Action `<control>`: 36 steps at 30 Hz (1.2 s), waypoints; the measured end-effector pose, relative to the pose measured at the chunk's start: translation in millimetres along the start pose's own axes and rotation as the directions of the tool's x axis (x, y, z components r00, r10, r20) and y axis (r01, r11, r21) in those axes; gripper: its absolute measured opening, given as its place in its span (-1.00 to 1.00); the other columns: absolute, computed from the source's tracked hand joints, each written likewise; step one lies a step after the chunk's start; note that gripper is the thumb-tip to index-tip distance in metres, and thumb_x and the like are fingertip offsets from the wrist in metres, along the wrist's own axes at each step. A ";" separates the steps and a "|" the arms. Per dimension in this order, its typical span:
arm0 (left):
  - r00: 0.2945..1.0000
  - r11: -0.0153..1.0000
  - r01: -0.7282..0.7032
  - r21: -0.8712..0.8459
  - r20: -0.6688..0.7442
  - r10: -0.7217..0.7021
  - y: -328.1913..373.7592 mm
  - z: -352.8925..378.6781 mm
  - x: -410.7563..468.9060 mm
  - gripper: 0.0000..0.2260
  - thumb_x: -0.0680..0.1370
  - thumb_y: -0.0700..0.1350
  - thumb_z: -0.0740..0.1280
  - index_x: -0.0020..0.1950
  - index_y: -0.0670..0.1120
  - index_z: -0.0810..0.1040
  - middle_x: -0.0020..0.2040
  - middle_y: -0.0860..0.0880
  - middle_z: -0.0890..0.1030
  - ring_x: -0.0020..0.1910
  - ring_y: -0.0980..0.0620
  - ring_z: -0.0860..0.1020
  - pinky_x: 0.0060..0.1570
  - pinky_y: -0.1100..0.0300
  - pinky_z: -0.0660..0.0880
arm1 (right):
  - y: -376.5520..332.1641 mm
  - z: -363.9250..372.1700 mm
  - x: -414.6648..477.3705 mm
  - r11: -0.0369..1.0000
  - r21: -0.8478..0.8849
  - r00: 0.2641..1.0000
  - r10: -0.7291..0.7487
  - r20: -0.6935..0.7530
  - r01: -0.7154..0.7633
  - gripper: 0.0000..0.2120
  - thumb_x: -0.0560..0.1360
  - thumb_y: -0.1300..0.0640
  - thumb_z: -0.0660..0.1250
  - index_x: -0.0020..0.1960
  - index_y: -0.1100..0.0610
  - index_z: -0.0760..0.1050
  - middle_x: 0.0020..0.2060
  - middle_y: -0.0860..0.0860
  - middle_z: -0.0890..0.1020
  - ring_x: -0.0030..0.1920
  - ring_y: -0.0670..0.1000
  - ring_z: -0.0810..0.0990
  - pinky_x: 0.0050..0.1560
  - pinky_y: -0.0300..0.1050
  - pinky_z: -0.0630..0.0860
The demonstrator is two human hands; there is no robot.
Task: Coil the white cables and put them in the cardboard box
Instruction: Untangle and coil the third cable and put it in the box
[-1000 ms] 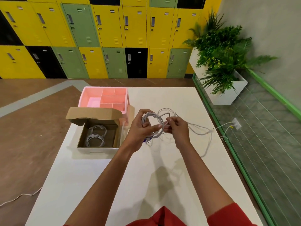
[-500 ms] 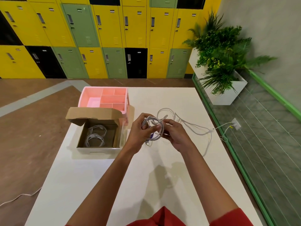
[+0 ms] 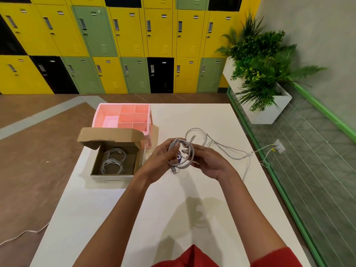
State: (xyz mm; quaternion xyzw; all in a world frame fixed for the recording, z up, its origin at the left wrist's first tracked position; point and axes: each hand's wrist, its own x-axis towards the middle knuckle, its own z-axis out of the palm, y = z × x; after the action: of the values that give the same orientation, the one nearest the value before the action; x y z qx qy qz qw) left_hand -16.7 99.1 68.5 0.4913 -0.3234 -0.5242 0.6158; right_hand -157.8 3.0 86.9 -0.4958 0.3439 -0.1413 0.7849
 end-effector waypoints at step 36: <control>0.702 0.696 -0.108 0.710 -0.441 0.558 0.4 7.8 14.7 -0.81 0.60 -0.09 0.27 0.01 -0.20 0.57 -0.20 0.00 0.55 -0.26 0.06 0.52 -0.31 0.38 0.42 | -20.8 21.5 -10.8 0.818 -0.569 0.967 -0.207 -0.149 0.088 -0.57 0.34 0.26 0.55 0.06 0.18 0.37 -0.29 0.07 0.59 -0.35 0.04 0.60 -0.41 -0.13 0.40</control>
State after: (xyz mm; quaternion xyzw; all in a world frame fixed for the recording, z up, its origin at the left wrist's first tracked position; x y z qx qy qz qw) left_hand -20.1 82.8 69.5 0.7419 -0.3448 -0.0575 0.5721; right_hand -148.5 14.0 115.3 -0.7111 0.4089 -0.1454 0.5531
